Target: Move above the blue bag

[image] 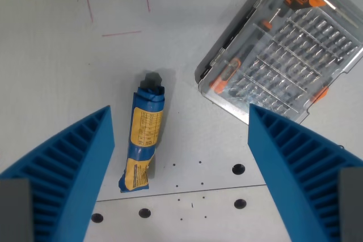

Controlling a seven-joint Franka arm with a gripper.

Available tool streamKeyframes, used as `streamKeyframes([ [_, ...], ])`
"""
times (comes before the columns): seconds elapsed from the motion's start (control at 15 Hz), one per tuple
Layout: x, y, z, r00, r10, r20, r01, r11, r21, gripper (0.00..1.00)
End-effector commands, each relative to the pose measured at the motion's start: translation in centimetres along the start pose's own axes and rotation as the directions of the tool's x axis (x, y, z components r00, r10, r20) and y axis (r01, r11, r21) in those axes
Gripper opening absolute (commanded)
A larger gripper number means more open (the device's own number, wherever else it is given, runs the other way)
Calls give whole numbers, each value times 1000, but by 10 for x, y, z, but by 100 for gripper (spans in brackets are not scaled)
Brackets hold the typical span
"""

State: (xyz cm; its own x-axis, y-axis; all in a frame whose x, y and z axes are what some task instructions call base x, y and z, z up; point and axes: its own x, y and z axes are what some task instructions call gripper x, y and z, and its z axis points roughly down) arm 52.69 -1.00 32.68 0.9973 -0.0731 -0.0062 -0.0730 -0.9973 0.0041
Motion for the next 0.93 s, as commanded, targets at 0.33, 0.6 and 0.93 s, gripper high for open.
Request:
streamKeyframes([
  [0.33,0,0,-1,1000,1,-2,-1,1000,0,100],
  [0.6,-2,-1,1,1000,17,-3,-17,1000,1,100],
  [0.93,-8,-4,10,998,56,-26,-56,998,4,100],
])
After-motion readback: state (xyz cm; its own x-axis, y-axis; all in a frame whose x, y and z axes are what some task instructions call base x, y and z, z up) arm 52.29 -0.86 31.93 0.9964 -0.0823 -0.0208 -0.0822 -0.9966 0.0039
